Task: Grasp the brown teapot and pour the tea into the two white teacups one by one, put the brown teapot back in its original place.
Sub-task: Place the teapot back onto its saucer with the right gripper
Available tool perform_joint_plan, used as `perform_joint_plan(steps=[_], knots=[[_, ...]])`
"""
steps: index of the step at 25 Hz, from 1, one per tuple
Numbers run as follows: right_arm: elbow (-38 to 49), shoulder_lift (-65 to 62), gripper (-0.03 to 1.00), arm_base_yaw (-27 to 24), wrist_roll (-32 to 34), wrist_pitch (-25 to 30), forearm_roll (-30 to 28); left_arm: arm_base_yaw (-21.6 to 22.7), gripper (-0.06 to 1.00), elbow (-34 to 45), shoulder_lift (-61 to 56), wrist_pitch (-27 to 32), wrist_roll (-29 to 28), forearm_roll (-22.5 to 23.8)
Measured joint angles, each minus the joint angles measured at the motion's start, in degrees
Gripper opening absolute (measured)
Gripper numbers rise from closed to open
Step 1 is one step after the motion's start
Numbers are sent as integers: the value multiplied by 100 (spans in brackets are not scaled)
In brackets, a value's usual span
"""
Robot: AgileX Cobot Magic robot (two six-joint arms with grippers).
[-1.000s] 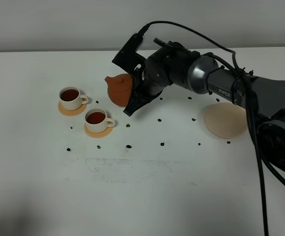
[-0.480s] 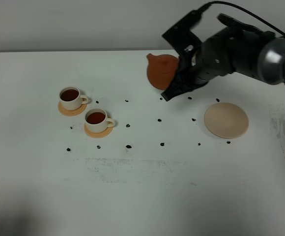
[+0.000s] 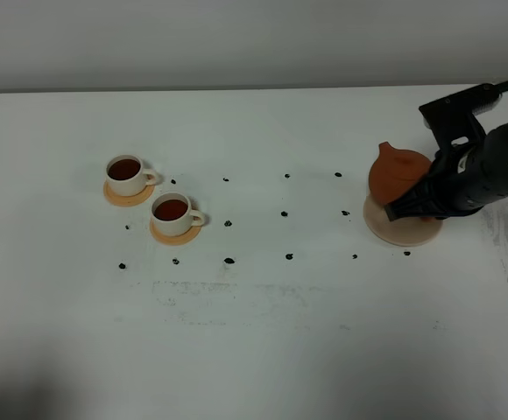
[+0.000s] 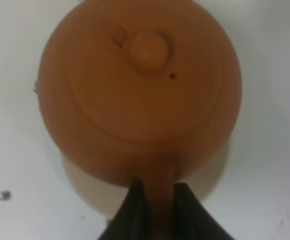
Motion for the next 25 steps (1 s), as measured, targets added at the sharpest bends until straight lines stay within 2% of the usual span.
perform_joint_plan(steps=[4, 9, 16, 25], knots=[[276, -38, 9, -64, -7, -157, 220, 0, 67, 0, 0, 0, 0, 0], [652, -44, 9, -64, -148, -654, 519, 0, 67, 0, 0, 0, 0, 0], [1020, -44, 9, -184, -184, -1217, 639, 0, 67, 0, 0, 0, 0, 0], [1042, -28, 9, -184, -201, -1351, 734, 0, 67, 0, 0, 0, -7, 0]])
